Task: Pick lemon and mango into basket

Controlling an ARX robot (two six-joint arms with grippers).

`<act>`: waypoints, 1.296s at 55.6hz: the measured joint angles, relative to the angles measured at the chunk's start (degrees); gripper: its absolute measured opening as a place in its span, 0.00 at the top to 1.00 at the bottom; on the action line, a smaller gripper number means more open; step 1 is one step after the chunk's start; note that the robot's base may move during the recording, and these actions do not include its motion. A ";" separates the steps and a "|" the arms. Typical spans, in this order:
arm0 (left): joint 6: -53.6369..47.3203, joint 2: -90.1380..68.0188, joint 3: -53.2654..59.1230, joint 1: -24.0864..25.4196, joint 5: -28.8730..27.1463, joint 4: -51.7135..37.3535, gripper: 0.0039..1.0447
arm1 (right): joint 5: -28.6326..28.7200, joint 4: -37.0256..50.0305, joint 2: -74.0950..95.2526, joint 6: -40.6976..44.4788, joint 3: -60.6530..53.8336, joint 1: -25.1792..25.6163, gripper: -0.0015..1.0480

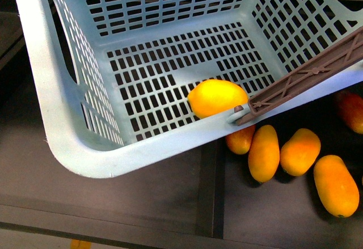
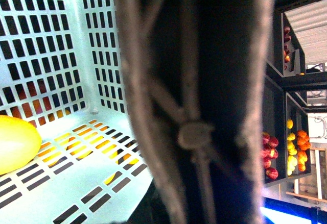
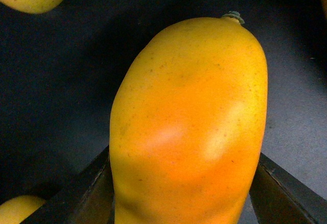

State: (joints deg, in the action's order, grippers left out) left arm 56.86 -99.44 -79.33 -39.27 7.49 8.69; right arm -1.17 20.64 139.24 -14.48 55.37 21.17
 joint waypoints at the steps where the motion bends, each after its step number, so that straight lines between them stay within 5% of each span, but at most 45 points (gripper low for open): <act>1: 0.00 0.00 0.00 0.00 0.00 0.00 0.96 | 0.35 -0.09 -0.13 0.35 -0.04 0.17 0.43; 9: -0.02 0.00 0.00 0.02 -0.07 0.00 0.96 | 6.86 -0.20 -4.44 5.05 -1.66 3.54 0.44; 22: 0.00 0.00 0.00 0.00 0.04 0.00 0.96 | 26.32 3.32 -23.87 9.84 -7.15 10.32 0.44; 39: -0.02 0.00 0.00 0.00 -0.02 0.00 0.96 | 40.85 5.18 -45.38 7.74 -12.66 7.04 0.44; 47: 0.02 0.00 0.00 0.00 0.02 0.00 0.96 | 40.94 10.05 -52.68 1.40 -13.62 -0.59 0.44; 70: 0.00 0.00 0.00 0.00 0.00 0.00 0.96 | 26.10 13.20 -51.63 -8.57 -8.98 -28.00 0.44; 72: 0.00 0.00 0.00 0.00 0.00 0.00 0.96 | 25.20 11.82 -51.21 -8.17 -8.46 -29.22 0.38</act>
State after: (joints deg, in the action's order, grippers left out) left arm 56.86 -99.44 -79.33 -39.27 7.49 8.69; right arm 24.03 32.47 88.03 -22.65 46.92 -8.05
